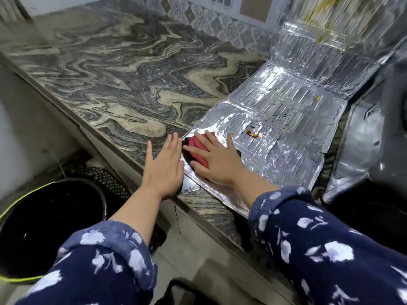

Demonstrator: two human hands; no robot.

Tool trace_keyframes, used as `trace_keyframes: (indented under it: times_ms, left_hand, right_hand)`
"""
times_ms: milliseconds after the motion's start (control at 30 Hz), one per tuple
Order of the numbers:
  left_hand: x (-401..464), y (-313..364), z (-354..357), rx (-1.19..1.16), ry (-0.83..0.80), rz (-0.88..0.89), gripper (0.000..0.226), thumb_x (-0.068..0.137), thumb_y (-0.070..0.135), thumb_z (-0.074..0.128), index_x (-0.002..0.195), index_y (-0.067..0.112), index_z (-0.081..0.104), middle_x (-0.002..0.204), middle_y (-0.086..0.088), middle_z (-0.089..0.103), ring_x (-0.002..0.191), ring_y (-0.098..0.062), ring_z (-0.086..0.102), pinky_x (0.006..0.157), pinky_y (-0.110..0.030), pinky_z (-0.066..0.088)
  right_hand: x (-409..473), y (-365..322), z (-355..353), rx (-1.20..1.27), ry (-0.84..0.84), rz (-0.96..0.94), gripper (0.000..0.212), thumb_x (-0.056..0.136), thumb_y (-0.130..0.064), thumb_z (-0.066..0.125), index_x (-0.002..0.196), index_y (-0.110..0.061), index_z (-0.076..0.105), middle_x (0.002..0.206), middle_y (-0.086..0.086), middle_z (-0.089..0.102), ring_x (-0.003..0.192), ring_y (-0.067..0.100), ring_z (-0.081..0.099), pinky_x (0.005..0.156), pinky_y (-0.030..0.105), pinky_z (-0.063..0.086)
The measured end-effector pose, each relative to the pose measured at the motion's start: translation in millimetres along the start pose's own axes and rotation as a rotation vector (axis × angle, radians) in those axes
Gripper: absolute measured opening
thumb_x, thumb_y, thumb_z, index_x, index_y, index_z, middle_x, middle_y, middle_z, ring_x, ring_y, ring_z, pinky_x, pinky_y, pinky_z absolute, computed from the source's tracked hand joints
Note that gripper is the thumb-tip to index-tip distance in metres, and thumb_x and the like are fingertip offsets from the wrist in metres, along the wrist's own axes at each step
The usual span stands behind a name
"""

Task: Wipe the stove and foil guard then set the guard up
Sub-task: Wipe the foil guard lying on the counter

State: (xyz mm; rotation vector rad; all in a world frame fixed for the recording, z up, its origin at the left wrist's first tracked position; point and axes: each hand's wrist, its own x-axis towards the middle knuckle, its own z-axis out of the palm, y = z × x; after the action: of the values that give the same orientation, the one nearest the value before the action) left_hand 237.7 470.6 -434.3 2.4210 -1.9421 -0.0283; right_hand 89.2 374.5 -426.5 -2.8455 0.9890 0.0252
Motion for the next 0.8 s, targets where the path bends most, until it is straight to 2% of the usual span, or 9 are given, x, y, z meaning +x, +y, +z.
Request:
trace_keyframes:
  times_ms: [67, 300, 500, 633, 733, 800]
  left_hand:
    - [1, 0, 1, -0.008, 0.001, 0.002, 0.062, 0.093, 0.032, 0.008, 0.152, 0.014, 0.005, 0.161, 0.001, -0.002, 0.147, -0.01, -0.002, 0.115, -0.052, -0.006]
    - [1, -4, 2, -0.02, 0.011, 0.015, 0.058, 0.097, 0.033, 0.013, 0.152, 0.016, 0.003, 0.161, 0.004, -0.003, 0.147, -0.008, -0.002, 0.117, -0.047, -0.007]
    - [0, -2, 1, -0.043, -0.005, 0.012, 0.058, 0.098, 0.033, 0.014, 0.152, 0.017, -0.001, 0.16, 0.004, -0.008, 0.146, -0.007, -0.007, 0.119, -0.048, -0.007]
    - [1, -2, 3, -0.074, 0.007, 0.026, 0.06, 0.096, 0.032, 0.012, 0.152, 0.015, 0.0, 0.16, 0.003, -0.007, 0.147, -0.009, -0.004, 0.12, -0.043, -0.003]
    - [2, -4, 4, -0.098, 0.017, 0.041, 0.064, 0.091, 0.033, 0.009, 0.152, 0.013, 0.004, 0.16, 0.001, -0.002, 0.147, -0.01, 0.001, 0.12, -0.039, 0.002]
    - [2, -5, 5, -0.088, 0.017, 0.05, 0.065, 0.09, 0.034, 0.008, 0.151, 0.012, 0.006, 0.16, 0.0, 0.0, 0.147, -0.011, 0.004, 0.119, -0.039, 0.002]
  right_hand:
    - [12, 12, -2, -0.007, 0.009, 0.035, 0.051, 0.094, -0.062, 0.022, 0.144, -0.054, 0.018, 0.161, -0.011, 0.005, 0.149, 0.017, -0.002, 0.111, 0.065, -0.006]
    - [33, 53, -8, -0.029, 0.015, 0.18, 0.05, 0.096, -0.057, 0.016, 0.146, -0.05, 0.018, 0.162, -0.007, 0.009, 0.149, 0.019, 0.0, 0.111, 0.066, -0.009]
    - [8, 33, -6, 0.017, 0.047, 0.405, 0.054, 0.099, -0.045, 0.02, 0.151, -0.031, 0.019, 0.162, 0.01, 0.003, 0.149, 0.025, 0.0, 0.119, 0.049, -0.006]
    - [-13, -3, -11, 0.226, 0.113, 0.274, 0.052, 0.093, -0.035, 0.036, 0.144, -0.027, 0.04, 0.162, 0.003, 0.004, 0.147, 0.024, 0.008, 0.12, 0.04, 0.005]
    - [0, -15, -5, 0.133, 0.075, 0.128, 0.066, 0.088, -0.051, 0.011, 0.147, -0.032, 0.033, 0.161, -0.001, 0.012, 0.148, 0.022, 0.011, 0.12, 0.043, 0.005]
    - [16, -5, -3, 0.095, 0.042, 0.142, 0.059, 0.094, -0.054, 0.011, 0.149, -0.038, 0.024, 0.162, -0.002, 0.01, 0.149, 0.02, 0.007, 0.12, 0.046, 0.004]
